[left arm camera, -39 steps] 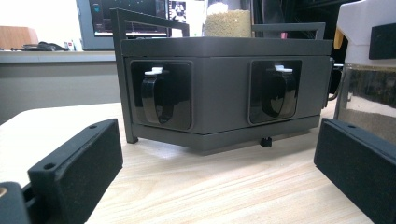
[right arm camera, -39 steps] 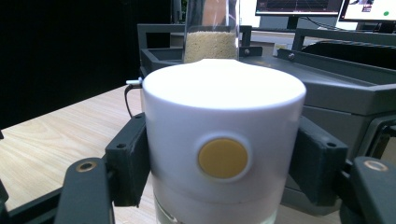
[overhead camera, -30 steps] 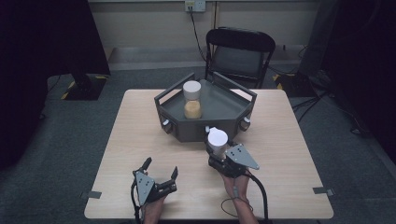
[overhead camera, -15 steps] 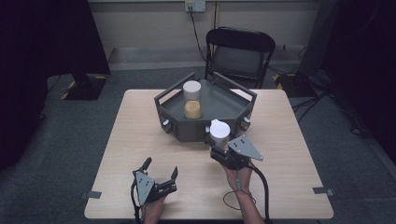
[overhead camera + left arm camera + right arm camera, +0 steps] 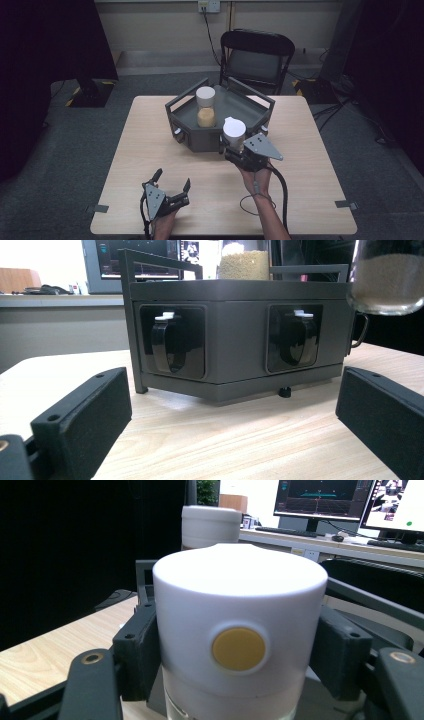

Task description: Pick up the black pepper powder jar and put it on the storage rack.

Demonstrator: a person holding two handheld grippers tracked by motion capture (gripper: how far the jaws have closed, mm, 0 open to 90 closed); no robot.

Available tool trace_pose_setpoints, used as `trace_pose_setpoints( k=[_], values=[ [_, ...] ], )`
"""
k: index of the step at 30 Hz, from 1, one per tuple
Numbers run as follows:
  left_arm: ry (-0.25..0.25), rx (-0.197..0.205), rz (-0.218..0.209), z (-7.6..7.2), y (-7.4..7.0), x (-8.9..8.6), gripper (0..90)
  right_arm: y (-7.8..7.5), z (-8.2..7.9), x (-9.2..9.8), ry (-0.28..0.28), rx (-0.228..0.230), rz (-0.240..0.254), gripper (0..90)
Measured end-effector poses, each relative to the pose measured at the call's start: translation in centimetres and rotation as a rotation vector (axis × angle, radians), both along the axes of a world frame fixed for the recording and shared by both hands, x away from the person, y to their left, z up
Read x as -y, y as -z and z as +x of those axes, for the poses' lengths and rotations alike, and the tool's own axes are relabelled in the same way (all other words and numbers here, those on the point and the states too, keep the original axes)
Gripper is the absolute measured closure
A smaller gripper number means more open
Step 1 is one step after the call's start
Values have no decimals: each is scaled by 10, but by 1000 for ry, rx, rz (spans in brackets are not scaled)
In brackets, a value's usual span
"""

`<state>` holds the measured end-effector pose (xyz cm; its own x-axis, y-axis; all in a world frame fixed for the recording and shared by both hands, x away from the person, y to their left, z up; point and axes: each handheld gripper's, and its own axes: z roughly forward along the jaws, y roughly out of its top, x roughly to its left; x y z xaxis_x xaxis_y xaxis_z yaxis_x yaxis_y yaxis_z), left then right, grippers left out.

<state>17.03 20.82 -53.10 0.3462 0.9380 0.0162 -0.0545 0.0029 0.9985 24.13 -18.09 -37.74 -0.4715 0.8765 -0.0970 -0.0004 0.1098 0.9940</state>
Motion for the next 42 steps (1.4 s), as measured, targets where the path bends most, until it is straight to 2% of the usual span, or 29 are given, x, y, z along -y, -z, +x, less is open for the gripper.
trace_pose_setpoints(
  k=[10,15,20,25,42],
  values=[
    [0,0,0,0,0,0,9,-11,14,-3,8,2,13,301],
    [0,0,0,0,0,0,9,-20,20,-7,14,16,-18,301],
    [0,0,1,0,0,0,9,-32,30,-11,19,26,-22,301],
    [0,0,1,0,0,0,12,-34,40,-18,31,48,-29,301],
    [-4,0,1,0,0,1,13,-39,74,-30,74,32,-9,301]
  ],
)
